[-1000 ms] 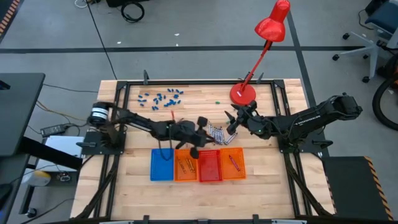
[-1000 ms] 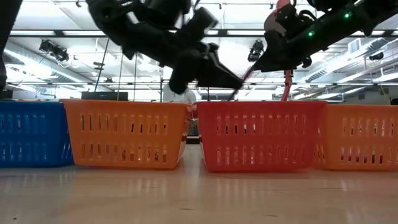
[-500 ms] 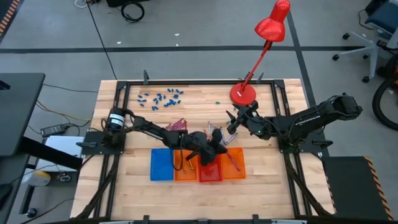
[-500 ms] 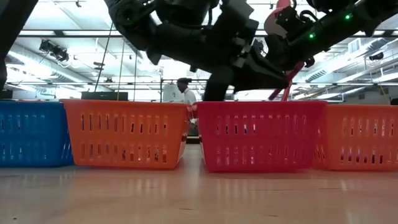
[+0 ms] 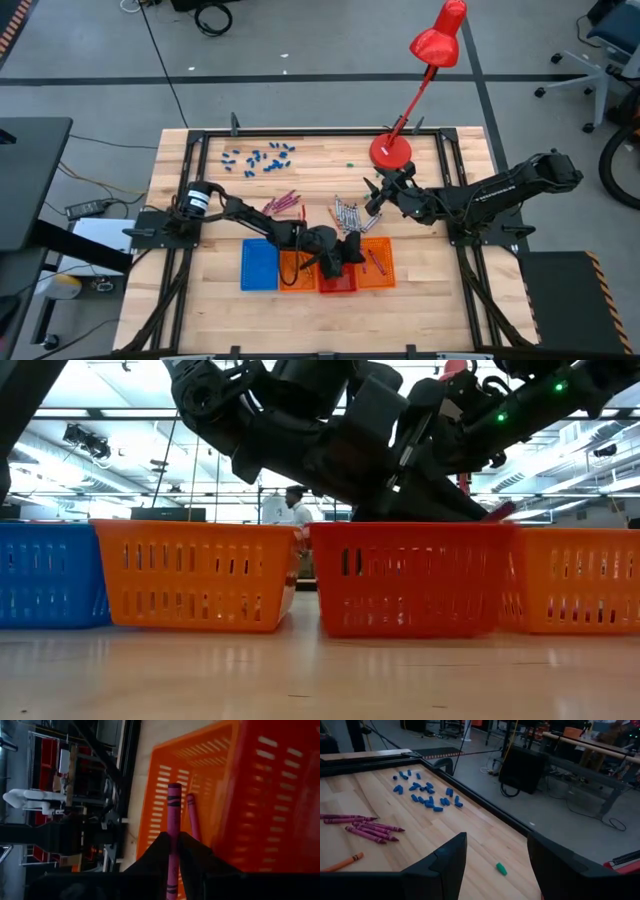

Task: Sort crayons
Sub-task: Put the red crayon into the right orange bin

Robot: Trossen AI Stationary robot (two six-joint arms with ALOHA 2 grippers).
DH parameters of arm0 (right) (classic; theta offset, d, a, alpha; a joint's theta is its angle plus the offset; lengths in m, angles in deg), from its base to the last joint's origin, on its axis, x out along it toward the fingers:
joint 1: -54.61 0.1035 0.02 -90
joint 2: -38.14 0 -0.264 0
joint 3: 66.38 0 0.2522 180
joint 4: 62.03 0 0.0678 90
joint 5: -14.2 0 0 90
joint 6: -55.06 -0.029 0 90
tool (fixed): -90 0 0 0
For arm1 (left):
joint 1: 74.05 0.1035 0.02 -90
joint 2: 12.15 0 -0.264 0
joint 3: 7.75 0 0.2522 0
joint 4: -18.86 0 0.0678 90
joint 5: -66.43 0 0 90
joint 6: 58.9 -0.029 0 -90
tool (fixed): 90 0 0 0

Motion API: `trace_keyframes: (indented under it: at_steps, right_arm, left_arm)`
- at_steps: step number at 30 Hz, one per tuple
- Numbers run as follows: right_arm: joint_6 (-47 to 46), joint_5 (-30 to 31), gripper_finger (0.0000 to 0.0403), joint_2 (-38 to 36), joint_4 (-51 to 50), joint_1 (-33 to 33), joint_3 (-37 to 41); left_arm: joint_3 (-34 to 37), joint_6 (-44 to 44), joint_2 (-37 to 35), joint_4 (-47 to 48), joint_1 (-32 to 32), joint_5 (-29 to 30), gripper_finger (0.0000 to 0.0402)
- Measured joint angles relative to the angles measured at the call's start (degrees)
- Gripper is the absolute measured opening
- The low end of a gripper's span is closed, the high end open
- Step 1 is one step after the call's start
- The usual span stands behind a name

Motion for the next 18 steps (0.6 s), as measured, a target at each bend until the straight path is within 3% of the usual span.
trace_keyframes:
  at_steps: [13, 18]
  right_arm:
    - [-0.02, -0.59, 0.0213, 0.0, -0.01, 0.0, 0.0]
    - [-0.01, -0.62, 0.0213, 0.0, -0.09, 0.0, 0.0]
  left_arm:
    - [0.0, 3.25, -0.02, -3.65, 0.07, 1.28, 0.0126]
    - [0.04, 3.25, -0.66, -8.95, -2.02, 12.99, 0.0134]
